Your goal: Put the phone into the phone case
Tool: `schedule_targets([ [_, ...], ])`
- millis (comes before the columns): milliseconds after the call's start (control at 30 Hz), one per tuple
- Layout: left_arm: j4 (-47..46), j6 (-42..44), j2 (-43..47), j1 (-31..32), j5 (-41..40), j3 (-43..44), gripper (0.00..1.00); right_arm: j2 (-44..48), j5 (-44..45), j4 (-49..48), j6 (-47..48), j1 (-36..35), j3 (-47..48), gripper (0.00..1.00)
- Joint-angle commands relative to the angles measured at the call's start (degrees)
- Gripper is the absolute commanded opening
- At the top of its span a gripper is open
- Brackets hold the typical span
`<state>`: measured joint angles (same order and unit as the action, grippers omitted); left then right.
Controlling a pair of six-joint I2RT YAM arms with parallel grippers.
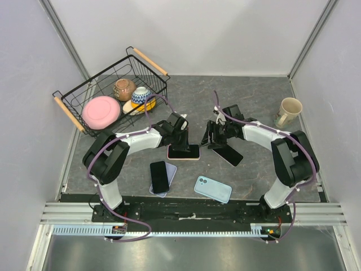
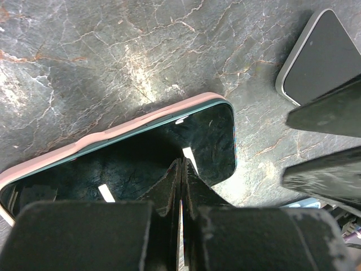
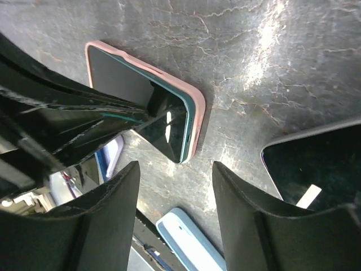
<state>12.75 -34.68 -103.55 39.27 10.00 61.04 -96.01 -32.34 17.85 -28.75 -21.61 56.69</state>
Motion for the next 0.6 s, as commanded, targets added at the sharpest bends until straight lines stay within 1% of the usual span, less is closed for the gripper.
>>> schedule_targets([
  [0,8.0,2.4,-2.7,-0.2,-7.9,-4.1,0.02,-3.9,1.0,-2.8,-0.2,-2.1,-0.3,0.57],
  [200,7.8,2.4,-2.6,-0.2,-7.5,-4.3,0.02,-8.1,1.4,-3.4,-0.8,-3.8,-1.3,0.49],
  [233,7.8,2.3,-2.7,-0.2,-7.6,-4.3,0.02,-8.6,1.5,-3.6,-0.9,-4.1,-1.7,0.47],
  [267,7.8,2.4,-2.7,-0.2,-7.6,-4.3,0.02,-9.3,1.6,-3.3,-0.9,-4.3,-1.9,0.41],
  [300,7.8,2.5,-2.7,-0.2,-7.6,-4.3,0.02,-9.5,1.5,-3.3,-1.0,-4.2,-2.1,0.4],
  [433,7.8,2.5,-2.7,-0.2,-7.5,-4.3,0.02,-11.3,1.9,-3.2,-0.7,-5.1,-2.8,0.37],
  [567,7.7,2.7,-2.4,-0.2,-7.5,-4.2,0.02,-12.7,3.0,-2.6,-0.3,-5.6,-2.7,0.32],
])
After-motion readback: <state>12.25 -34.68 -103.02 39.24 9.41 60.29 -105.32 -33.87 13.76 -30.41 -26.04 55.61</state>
